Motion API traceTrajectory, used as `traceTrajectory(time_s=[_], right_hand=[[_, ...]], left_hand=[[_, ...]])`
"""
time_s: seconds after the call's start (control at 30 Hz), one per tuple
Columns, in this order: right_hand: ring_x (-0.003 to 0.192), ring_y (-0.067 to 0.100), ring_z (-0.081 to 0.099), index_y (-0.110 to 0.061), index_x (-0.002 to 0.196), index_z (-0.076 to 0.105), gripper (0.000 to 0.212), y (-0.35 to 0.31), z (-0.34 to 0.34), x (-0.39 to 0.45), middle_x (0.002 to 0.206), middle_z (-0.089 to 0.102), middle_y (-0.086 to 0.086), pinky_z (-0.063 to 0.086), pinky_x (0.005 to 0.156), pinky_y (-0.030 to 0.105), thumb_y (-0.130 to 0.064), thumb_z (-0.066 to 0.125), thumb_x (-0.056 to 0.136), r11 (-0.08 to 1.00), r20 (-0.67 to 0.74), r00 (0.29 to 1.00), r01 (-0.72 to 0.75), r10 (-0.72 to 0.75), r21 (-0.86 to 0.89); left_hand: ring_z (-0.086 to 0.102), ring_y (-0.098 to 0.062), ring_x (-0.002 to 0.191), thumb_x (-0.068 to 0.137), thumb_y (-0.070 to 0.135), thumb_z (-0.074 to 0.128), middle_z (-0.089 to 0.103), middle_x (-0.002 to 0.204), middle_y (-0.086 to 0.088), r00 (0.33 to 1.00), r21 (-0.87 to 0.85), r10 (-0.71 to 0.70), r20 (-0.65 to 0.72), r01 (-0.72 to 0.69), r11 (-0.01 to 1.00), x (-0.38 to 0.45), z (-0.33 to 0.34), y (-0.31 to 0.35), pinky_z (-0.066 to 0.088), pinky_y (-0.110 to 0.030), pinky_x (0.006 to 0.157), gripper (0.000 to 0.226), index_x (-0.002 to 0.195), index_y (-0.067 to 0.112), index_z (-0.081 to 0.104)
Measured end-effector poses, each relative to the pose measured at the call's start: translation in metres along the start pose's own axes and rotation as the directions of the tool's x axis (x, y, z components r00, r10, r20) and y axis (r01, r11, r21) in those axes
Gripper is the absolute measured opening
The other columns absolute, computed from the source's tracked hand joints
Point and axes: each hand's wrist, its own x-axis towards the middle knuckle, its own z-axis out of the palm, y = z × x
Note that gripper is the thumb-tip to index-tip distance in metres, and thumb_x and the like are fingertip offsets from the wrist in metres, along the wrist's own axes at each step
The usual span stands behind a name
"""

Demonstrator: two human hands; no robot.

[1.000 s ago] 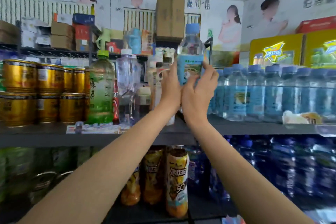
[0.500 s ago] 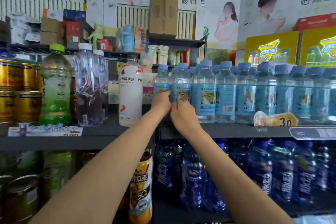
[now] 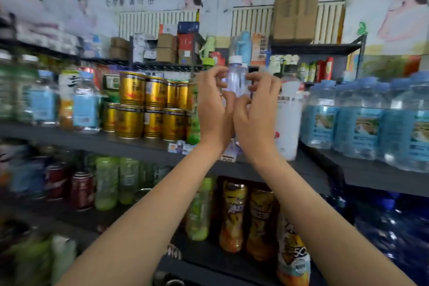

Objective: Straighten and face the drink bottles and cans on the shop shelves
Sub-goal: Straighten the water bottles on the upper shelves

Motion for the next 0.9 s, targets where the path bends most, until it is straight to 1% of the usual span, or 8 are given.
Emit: traceTrajectory(time_s=[0.17,0.27,0.37,0.43,0.5,0.63,0.77,0.9], right_hand=[[0.09,0.014,0.039,0.002,0.112,0.047,0.035,-0.054,0.134,-0.039,0.111,0.043,0.014,0.035,0.075,0.023,0.004,0.045,0.078,0.997,0.185,0.982,-0.044,0.03,0.071],[0.105,0.022,0.042,0.003,0.121,0.045,0.04,-0.084,0.213,-0.057,0.118,0.043,0.017,0.028,0.081,0.015,0.004,0.05,0.082,0.997,0.314,0.949,-0.058,0.038,0.057],[0.125,0.027,0.035,0.001,0.136,0.033,0.052,-0.103,0.295,-0.064,0.133,0.038,0.017,0.026,0.099,0.02,-0.006,0.053,0.088,0.998,0.496,0.866,-0.064,0.062,-0.013],[0.133,0.026,0.028,0.002,0.142,0.023,0.065,-0.108,0.346,-0.064,0.142,0.031,0.017,0.021,0.106,0.023,-0.013,0.058,0.089,0.973,0.568,0.793,-0.224,0.22,-0.064],[0.138,0.029,0.022,0.006,0.144,0.009,0.083,-0.105,0.387,-0.067,0.148,0.023,0.019,0.018,0.11,0.027,-0.024,0.063,0.088,0.904,0.539,0.728,-0.375,0.424,-0.205],[0.136,0.034,0.029,0.001,0.146,0.005,0.1,-0.095,0.423,-0.076,0.148,0.026,0.02,0.029,0.11,0.041,-0.035,0.071,0.08,0.755,0.35,0.669,-0.557,0.655,-0.346],[0.126,0.038,0.041,-0.003,0.138,0.022,0.084,-0.082,0.426,-0.088,0.137,0.037,0.019,0.039,0.101,0.047,-0.031,0.074,0.078,0.7,0.304,0.631,-0.633,0.714,-0.332],[0.118,0.033,0.047,-0.004,0.129,0.037,0.067,-0.082,0.416,-0.09,0.13,0.042,0.015,0.042,0.091,0.038,-0.029,0.073,0.078,0.739,0.288,0.682,-0.597,0.673,-0.312]], left_hand=[[0.047,-0.014,0.092,0.077,-0.003,0.045,0.046,0.102,0.0,0.986,0.317,-0.095,-0.135,0.134,0.939,0.041,-0.15,-0.087,0.042,-0.026,0.082,0.038,0.115,0.004,0.048],[0.05,-0.018,0.097,0.082,0.001,0.045,0.049,0.106,-0.002,0.959,0.375,-0.221,-0.177,0.273,0.886,0.064,-0.238,-0.143,0.046,-0.032,0.089,0.039,0.12,0.006,0.044],[0.054,-0.027,0.106,0.087,0.005,0.048,0.054,0.115,-0.008,0.912,0.445,-0.378,-0.16,0.408,0.797,0.091,-0.311,-0.19,0.047,-0.043,0.092,0.04,0.126,0.007,0.04],[0.056,-0.025,0.098,0.089,0.0,0.048,0.054,0.102,0.0,0.87,0.446,-0.478,-0.121,0.478,0.757,0.104,-0.346,-0.211,0.047,-0.046,0.092,0.048,0.134,0.006,0.035],[0.053,-0.016,0.085,0.09,-0.001,0.047,0.049,0.093,0.006,0.836,0.432,-0.545,-0.054,0.512,0.742,0.113,-0.364,-0.224,0.048,-0.047,0.09,0.05,0.137,0.01,0.032],[0.053,-0.021,0.103,0.091,-0.001,0.046,0.048,0.122,-0.003,0.813,0.383,-0.571,0.113,0.495,0.78,0.121,-0.368,-0.244,0.048,-0.039,0.094,0.054,0.14,0.014,0.029],[0.051,-0.016,0.11,0.095,0.006,0.046,0.046,0.135,-0.005,0.751,0.277,-0.599,0.278,0.534,0.798,0.123,-0.355,-0.253,0.043,-0.027,0.089,0.051,0.141,0.02,0.028],[0.046,-0.009,0.113,0.093,0.004,0.048,0.045,0.137,-0.005,0.677,0.173,-0.623,0.392,0.611,0.772,0.123,-0.338,-0.255,0.038,-0.021,0.092,0.055,0.142,0.015,0.026]])
